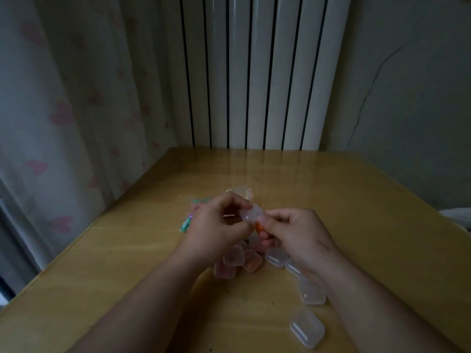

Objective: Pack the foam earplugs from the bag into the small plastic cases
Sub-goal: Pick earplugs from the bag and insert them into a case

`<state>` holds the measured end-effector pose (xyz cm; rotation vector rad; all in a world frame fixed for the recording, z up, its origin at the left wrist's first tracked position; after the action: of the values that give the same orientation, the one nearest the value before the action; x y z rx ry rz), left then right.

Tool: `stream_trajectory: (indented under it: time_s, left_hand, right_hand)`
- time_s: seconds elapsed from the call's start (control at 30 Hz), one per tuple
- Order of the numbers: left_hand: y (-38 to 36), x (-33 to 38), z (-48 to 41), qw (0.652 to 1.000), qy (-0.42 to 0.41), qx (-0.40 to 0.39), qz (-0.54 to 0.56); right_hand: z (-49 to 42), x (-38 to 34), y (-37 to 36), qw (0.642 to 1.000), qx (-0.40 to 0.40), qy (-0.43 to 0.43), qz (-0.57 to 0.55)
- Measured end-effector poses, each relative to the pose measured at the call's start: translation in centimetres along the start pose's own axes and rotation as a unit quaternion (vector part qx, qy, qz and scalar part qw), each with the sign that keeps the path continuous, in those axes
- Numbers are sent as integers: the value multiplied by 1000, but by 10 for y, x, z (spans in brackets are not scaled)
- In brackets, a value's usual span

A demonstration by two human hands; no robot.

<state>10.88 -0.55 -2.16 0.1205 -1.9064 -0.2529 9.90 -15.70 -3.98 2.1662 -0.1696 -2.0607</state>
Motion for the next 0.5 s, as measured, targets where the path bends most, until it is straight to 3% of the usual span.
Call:
stream_trajectory:
  time_s: [0.33,0.5]
  left_hand:
    - [-1,5,-1,998,-46,5,-39]
    - [-6,2,1,999,-23,-18,-32]
  right_hand:
    - [5,-10,0,999,13,20,49]
    - [6,-13,3,997,39,19,58]
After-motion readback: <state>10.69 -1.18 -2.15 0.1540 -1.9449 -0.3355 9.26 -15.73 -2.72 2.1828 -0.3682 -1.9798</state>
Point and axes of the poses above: each hand's wrist, its own z-axis away from the middle knuckle, its own y-axis out of the back of the hand, x = y × z, the point moved 9 cm from there along -z, towards the middle knuckle, and after that the axes turned 5 degrees about z, right-handed, at the moved point
